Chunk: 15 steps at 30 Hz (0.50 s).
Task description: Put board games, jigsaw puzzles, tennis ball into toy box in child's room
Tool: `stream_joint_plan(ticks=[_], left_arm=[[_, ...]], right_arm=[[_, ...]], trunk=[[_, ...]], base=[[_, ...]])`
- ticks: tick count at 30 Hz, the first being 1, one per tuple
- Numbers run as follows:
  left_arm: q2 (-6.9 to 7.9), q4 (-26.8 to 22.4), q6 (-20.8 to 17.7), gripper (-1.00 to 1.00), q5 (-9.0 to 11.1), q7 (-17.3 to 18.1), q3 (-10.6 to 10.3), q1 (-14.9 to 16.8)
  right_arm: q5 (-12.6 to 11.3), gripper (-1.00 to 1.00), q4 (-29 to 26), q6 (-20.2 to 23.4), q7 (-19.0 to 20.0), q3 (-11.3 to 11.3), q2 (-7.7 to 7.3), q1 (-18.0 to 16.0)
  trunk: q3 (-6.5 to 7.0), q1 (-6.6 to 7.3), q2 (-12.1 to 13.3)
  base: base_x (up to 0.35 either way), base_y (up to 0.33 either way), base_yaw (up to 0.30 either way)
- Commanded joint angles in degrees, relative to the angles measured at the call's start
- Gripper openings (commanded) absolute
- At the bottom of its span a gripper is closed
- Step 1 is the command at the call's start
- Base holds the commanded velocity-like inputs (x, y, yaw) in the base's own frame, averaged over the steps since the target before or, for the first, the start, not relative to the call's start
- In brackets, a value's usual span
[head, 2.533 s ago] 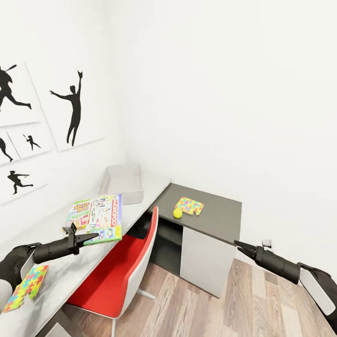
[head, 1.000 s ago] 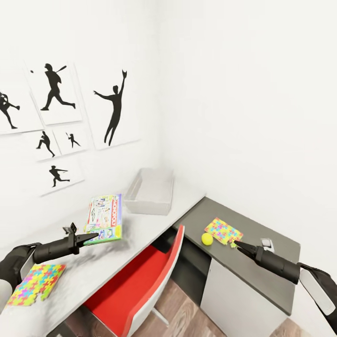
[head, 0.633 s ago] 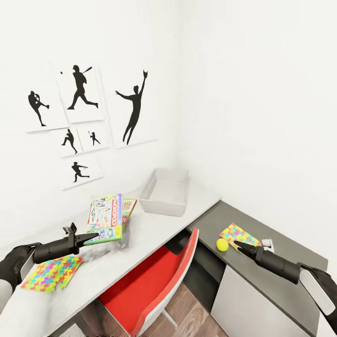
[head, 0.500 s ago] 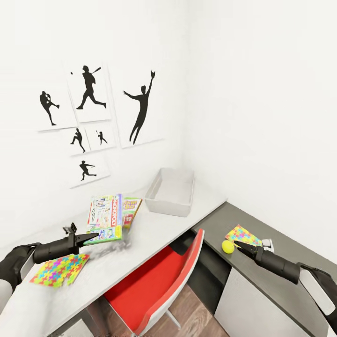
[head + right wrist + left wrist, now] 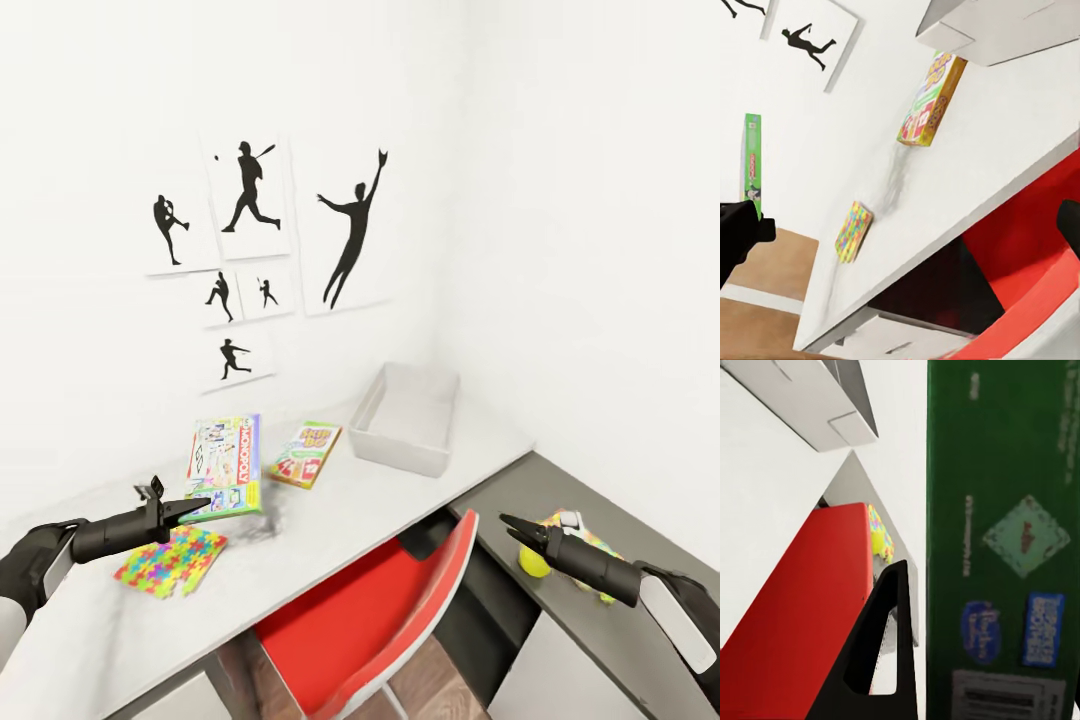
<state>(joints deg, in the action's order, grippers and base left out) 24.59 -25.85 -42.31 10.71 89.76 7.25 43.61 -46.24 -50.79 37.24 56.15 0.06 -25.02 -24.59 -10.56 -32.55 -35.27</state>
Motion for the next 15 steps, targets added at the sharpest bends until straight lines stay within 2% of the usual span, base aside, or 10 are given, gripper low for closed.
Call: stream_joint_plan(ticks=[1,6,11,15], left_arm=[[-0.03,0.01,-0.58,-1.0,-0.07,0.24,0.05,0.07],[0.01,0.01,-0.58,-1.0,-0.07,0.24,0.05,0.07],[0.0,0.01,-0.58,-1.0,-0.07,0.24,0.04,0.07],[-0.02,0.01,-0.58,-1.0,-0.09,0.24,0.04,0.07]], right_arm=[[-0.34,1.0,-0.01,0.37,0.0,-0.01,-0.03,-0.02],[-0.34,1.0,-0.01,0.37,0.07,-0.05,-0.03,-0.02],[-0.34,1.0,0.05,0.37,0.16,-0.06,-0.03,-0.02],[-0.34,1.0,0.07,0.37,0.18,-0.06,-0.06,-0.02]], trunk=[[-0.1,-0.04,-0.08],[-0.1,-0.04,-0.08],[-0.1,-0.04,-0.08],[-0.1,-0.04,-0.08]], base=[[0.206,-0.174,0.292],[0.209,-0.183,0.292],[0.113,-0.062,0.288],[0.057,-0.061,0.121]])
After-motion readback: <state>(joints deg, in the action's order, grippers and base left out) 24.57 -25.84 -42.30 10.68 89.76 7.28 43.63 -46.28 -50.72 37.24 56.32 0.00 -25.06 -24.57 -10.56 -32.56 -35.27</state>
